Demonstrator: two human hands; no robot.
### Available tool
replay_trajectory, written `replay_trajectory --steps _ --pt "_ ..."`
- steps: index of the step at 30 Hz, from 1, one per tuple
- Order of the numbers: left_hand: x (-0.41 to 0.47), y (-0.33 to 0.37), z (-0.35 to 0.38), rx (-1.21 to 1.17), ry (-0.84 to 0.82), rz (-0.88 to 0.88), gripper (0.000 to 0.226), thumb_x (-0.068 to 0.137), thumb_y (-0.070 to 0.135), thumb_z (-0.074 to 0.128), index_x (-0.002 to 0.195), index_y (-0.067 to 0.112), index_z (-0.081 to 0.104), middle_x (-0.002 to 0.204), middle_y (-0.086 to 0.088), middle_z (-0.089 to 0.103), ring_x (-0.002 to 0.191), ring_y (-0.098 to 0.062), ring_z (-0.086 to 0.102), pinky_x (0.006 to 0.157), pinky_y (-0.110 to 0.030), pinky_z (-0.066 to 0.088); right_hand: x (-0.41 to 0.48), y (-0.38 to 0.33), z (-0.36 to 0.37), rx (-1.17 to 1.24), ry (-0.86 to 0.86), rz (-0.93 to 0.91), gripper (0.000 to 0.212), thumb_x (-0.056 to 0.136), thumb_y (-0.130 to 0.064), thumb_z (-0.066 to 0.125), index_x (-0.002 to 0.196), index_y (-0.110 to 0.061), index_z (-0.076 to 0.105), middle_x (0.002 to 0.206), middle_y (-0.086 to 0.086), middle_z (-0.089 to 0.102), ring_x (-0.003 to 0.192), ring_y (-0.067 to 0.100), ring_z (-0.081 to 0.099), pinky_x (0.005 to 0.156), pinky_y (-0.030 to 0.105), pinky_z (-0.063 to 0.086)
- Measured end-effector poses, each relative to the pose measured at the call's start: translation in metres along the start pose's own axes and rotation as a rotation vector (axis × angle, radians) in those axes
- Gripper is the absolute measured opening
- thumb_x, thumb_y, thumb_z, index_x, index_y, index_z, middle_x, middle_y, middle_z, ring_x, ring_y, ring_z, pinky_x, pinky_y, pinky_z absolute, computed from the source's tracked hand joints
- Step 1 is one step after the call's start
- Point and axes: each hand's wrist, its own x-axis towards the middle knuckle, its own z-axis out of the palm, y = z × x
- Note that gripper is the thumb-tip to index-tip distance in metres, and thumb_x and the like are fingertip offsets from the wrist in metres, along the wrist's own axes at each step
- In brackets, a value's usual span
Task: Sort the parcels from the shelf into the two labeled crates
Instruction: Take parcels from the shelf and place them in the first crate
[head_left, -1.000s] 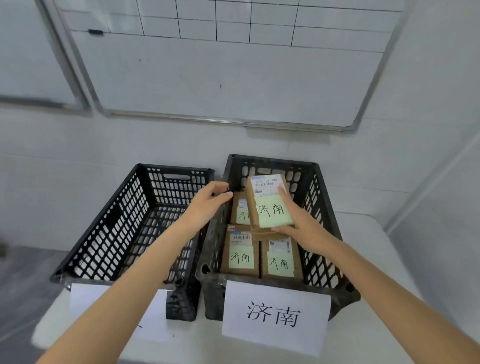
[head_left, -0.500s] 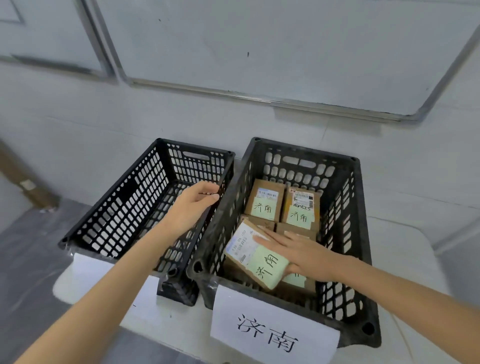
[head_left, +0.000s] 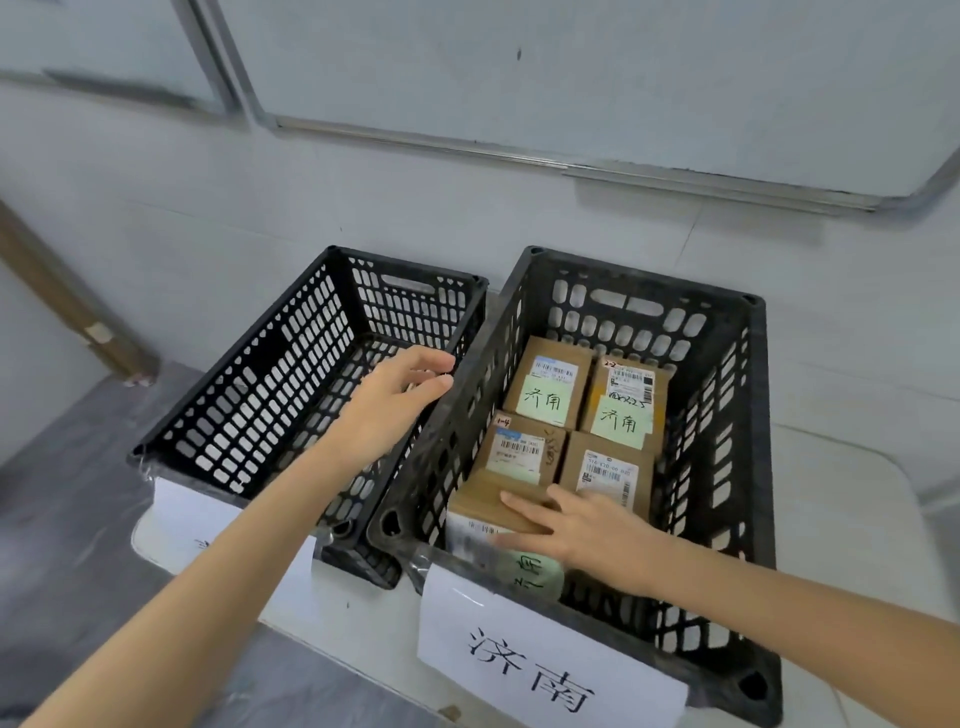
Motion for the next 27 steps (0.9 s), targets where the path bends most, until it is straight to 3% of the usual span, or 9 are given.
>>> replay_trajectory --steps 5,9,13,16,18,20,22,24,27 --pt "0.018 0.007 0.019 0.165 -0.061 0.107 0.026 0.097 0.024 0.056 0.123 0.022 0.06 0.124 0.013 0.06 0.116 -0.002 0.052 0.088 -0.007 0.035 -0.001 -0.006 0.004 -0.066 0.038 -0.072 0.09 0.089 0.002 0.06 0.155 -0.031 0.008 0.163 0.019 0.006 0.127 0.034 0.042 0.086 0.043 0.053" --pt "0.044 0.015 0.057 0.478 -0.259 0.288 0.029 0.097 0.027 0.055 0.125 0.022 0.058 0.123 0.008 0.062 0.109 -0.008 0.057 0.094 -0.027 0.047 -0.001 -0.006 0.004 -0.128 0.094 -0.068 0.092 0.075 -0.018 0.08 0.151 -0.032 0.03 0.153 0.018 0.039 0.109 0.021 0.06 0.069 0.028 0.056" --pt "0.07 0.008 0.092 0.645 -0.492 0.281 0.026 0.098 0.025 0.052 0.122 0.018 0.06 0.12 0.001 0.064 0.105 -0.017 0.061 0.092 -0.039 0.049 -0.001 -0.006 0.007 -0.156 0.119 -0.103 0.09 0.073 -0.022 0.082 0.15 -0.032 0.036 0.148 0.015 0.047 0.103 0.016 0.062 0.071 0.026 0.056" --pt "0.087 -0.007 0.112 0.813 -0.645 0.278 0.024 0.098 0.021 0.049 0.119 0.016 0.061 0.12 -0.003 0.064 0.109 -0.022 0.059 0.086 -0.034 0.047 -0.001 -0.005 0.009 -0.05 0.126 -0.058 0.099 0.081 -0.016 0.072 0.157 -0.02 0.01 0.151 0.01 0.043 0.113 0.016 0.057 0.085 0.028 0.053" --pt "0.093 -0.018 0.124 0.962 -0.76 0.294 0.028 0.097 0.021 0.054 0.123 0.013 0.058 0.126 -0.007 0.06 0.114 -0.025 0.057 0.085 -0.034 0.044 0.001 -0.009 0.008 0.083 0.14 0.014 0.1 0.081 -0.006 0.067 0.158 -0.015 0.004 0.157 0.005 0.033 0.13 0.019 0.044 0.097 0.032 0.046" --pt "0.097 -0.028 0.134 1.157 -0.823 0.413 0.047 0.091 0.024 0.064 0.134 0.011 0.048 0.138 -0.011 0.048 0.123 -0.028 0.05 0.094 -0.038 0.045 0.001 -0.012 0.01 0.254 0.151 0.083 0.1 0.08 0.006 0.061 0.158 -0.022 0.005 0.164 0.004 0.011 0.149 0.023 0.015 0.116 0.046 0.029" --pt "0.1 -0.037 0.14 1.336 -0.845 0.579 0.069 0.086 0.027 0.07 0.143 0.011 0.036 0.148 -0.012 0.035 0.132 -0.03 0.04 0.104 -0.041 0.041 -0.001 -0.014 0.011 0.407 0.113 0.163 0.111 0.078 0.013 0.06 0.156 -0.039 -0.001 0.163 0.0 -0.017 0.151 0.022 -0.014 0.121 0.05 0.001" --pt "0.101 -0.044 0.143 1.424 -0.852 0.7 0.075 0.084 0.031 0.07 0.144 0.01 0.029 0.148 -0.014 0.029 0.133 -0.031 0.036 0.105 -0.041 0.039 -0.001 -0.013 0.01 0.551 0.015 0.211 0.114 0.079 0.006 0.061 0.151 -0.051 -0.006 0.16 -0.003 -0.03 0.148 0.021 -0.024 0.117 0.047 -0.009" --pt "0.099 -0.056 0.146 1.494 -0.884 0.747 0.085 0.082 0.026 0.071 0.147 0.014 0.018 0.151 -0.017 0.019 0.133 -0.035 0.033 0.106 -0.042 0.035 0.003 -0.009 0.005 0.75 -0.044 0.265 0.087 0.084 -0.028 0.058 0.148 -0.056 0.005 0.163 -0.003 -0.019 0.151 0.02 -0.013 0.115 0.041 -0.006"
